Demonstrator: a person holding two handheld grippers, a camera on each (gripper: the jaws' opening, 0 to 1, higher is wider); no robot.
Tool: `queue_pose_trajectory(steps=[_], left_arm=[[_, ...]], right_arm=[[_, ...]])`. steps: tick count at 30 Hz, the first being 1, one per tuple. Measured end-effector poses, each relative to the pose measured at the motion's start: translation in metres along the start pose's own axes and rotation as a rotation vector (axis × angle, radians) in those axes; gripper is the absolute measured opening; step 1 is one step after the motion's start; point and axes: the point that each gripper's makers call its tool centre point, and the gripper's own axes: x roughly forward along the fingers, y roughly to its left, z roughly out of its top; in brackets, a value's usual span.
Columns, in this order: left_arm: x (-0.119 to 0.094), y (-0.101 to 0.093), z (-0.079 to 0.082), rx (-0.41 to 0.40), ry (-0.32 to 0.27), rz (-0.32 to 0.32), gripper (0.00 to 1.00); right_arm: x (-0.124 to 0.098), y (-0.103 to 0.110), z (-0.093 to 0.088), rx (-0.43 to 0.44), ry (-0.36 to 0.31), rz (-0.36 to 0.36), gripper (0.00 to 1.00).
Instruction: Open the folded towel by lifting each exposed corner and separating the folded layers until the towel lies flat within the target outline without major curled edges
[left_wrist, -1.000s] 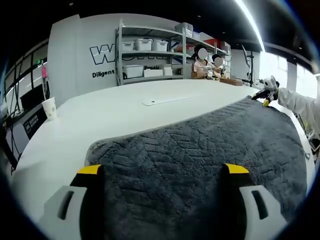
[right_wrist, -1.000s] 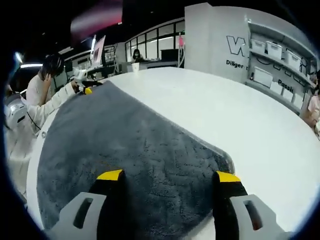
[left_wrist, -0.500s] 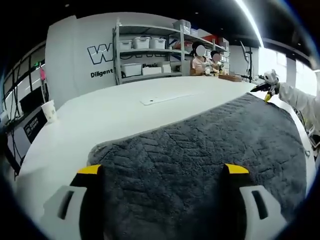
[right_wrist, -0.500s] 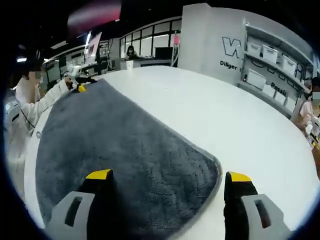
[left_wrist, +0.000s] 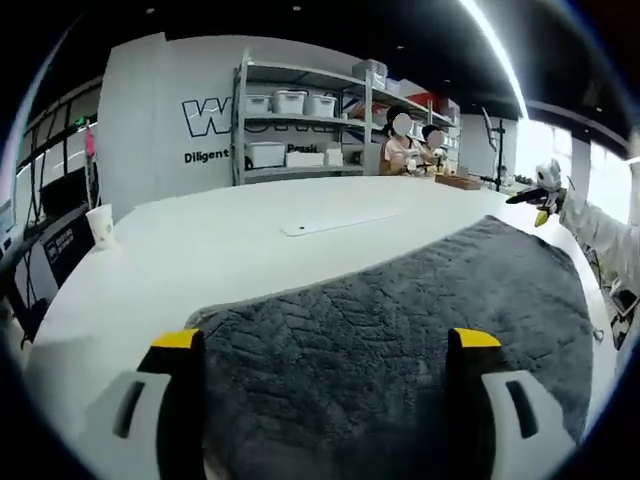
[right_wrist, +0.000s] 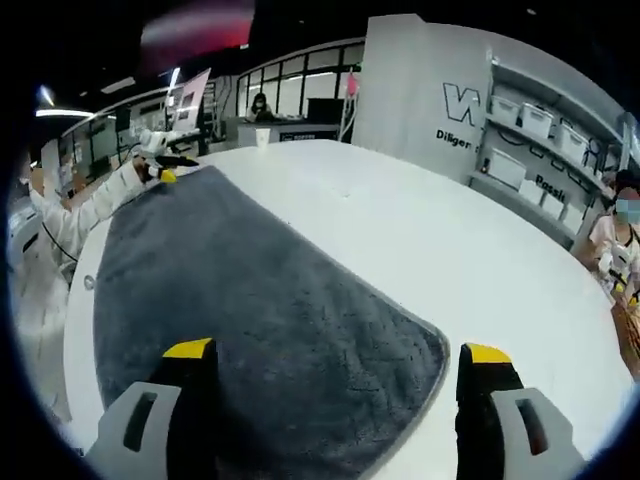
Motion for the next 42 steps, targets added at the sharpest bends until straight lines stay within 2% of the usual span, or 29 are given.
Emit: queue_pose_trajectory(steps=[4, 6, 9, 12, 14, 15, 16, 17, 24, 26, 32, 37, 38, 39, 42], left_arm=[[-0.009, -0.012, 0.011, 0.024, -0.042, -0.012, 0.99], [-0.015, -0.022, 0.01, 0.03, -0.038, -0.016, 0.99], [-0.029, -0.045, 0.008, 0.099, -0.025, -0.058, 0.99], [-0.043, -0.06, 0.002, 0.135, 0.002, -0.097, 0.99], [-0.059, -0.07, -0.001, 0.128, -0.007, -0.124, 0.99], [-0.063, -0.072, -0.002, 0.13, -0.012, -0.131, 0.99], [-0.068, -0.074, -0.006, 0.138, -0.007, -0.14, 0.99], [-0.073, -0.077, -0.011, 0.153, 0.003, -0.147, 0.99], [-0.1, -0.087, -0.036, 0.177, 0.05, -0.178, 0.99], [-0.105, -0.088, -0.05, 0.177, 0.086, -0.183, 0.99], [-0.114, -0.083, -0.073, 0.142, 0.111, -0.182, 0.99], [-0.119, -0.074, -0.095, 0.149, 0.165, -0.157, 0.97], [-0.12, -0.073, -0.097, 0.15, 0.17, -0.16, 0.96], [-0.121, -0.074, -0.093, 0.141, 0.142, -0.165, 0.96], [-0.121, -0.071, -0.096, 0.159, 0.153, -0.152, 0.95]], right_arm=[[-0.005, 0.012, 0.0, -0.018, 0.004, -0.013, 0.99], [-0.007, 0.018, 0.001, -0.021, 0.001, -0.015, 0.99], [-0.01, 0.029, 0.005, -0.047, -0.009, -0.007, 0.99], [-0.012, 0.041, 0.009, -0.079, -0.015, 0.011, 0.99], [-0.013, 0.051, 0.011, -0.099, -0.019, 0.029, 0.99], [-0.013, 0.055, 0.013, -0.11, -0.024, 0.044, 0.99], [-0.012, 0.066, 0.018, -0.133, -0.058, 0.084, 0.99], [-0.012, 0.07, 0.018, -0.122, -0.061, 0.095, 0.99], [-0.007, 0.079, 0.02, -0.127, -0.068, 0.09, 0.99], [-0.003, 0.083, 0.019, -0.127, -0.061, 0.093, 0.99], [0.004, 0.097, 0.022, -0.143, -0.065, 0.108, 0.99], [0.007, 0.108, 0.027, -0.169, -0.063, 0.122, 0.99], [0.008, 0.109, 0.027, -0.171, -0.062, 0.123, 0.99], [0.008, 0.11, 0.028, -0.173, -0.06, 0.123, 0.99], [0.01, 0.116, 0.034, -0.198, -0.058, 0.115, 0.99]])
